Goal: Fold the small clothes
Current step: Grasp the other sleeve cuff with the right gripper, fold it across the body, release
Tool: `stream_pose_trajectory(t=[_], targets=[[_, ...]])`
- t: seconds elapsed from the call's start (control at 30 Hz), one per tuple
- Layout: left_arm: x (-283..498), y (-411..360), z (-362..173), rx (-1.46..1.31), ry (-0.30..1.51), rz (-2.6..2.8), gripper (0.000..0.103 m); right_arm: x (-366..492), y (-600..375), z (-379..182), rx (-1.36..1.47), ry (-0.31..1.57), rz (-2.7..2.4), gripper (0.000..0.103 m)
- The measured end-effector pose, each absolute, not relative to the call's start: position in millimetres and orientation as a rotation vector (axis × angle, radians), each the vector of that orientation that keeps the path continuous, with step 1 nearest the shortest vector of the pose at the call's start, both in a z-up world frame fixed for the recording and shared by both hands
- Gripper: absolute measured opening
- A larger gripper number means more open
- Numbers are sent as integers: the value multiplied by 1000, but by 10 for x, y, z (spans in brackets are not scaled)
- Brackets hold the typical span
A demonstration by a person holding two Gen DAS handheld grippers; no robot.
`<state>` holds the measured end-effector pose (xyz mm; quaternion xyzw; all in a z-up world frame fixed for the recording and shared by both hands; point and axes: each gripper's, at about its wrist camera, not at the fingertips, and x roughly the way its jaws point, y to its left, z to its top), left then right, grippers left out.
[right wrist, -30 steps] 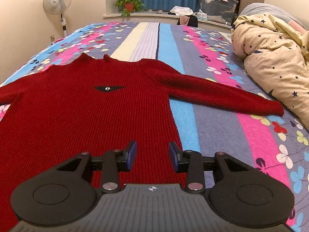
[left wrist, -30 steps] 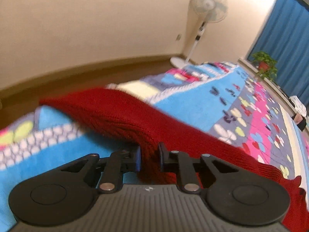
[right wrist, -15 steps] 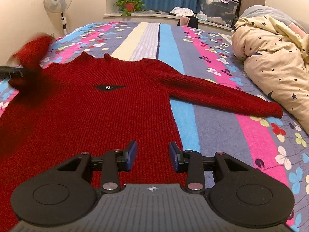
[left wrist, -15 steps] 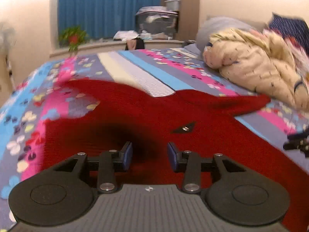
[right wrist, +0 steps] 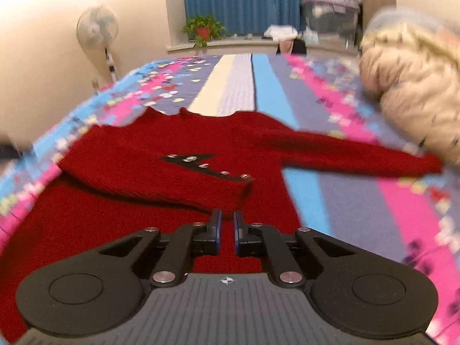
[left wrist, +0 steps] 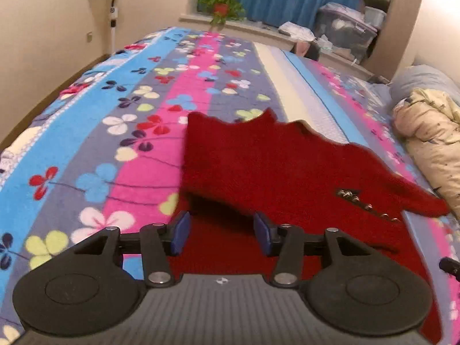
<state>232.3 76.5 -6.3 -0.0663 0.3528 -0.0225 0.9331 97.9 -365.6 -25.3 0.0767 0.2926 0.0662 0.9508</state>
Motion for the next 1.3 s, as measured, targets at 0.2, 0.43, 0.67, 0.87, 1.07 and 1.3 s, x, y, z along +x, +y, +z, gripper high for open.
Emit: stream_pose_trajectory(t=[0.2,0.43,0.67,0.87,1.07,1.3], targets=[[2576,906,-12,-166,675,-7,54,1472,-3570,-528,353,700,84,59],[2814,1175,-159,-248,715,46,54,2183,-3398,-802,375,768,-80,56],[2881,1483,-103,-327,710,131,54,2671,-3084,-265,109,690,-46,11],[2861,1559,-48,-337,692,133,54,2656,-3268,907,157,317,42,11],[2888,1443,-106,-314,716,108,54,3203,-3739,23,191,735,-161,24],[2920,1223,-200,-252,733,63,54,2859,-3545,-322,171,575,-92,38]])
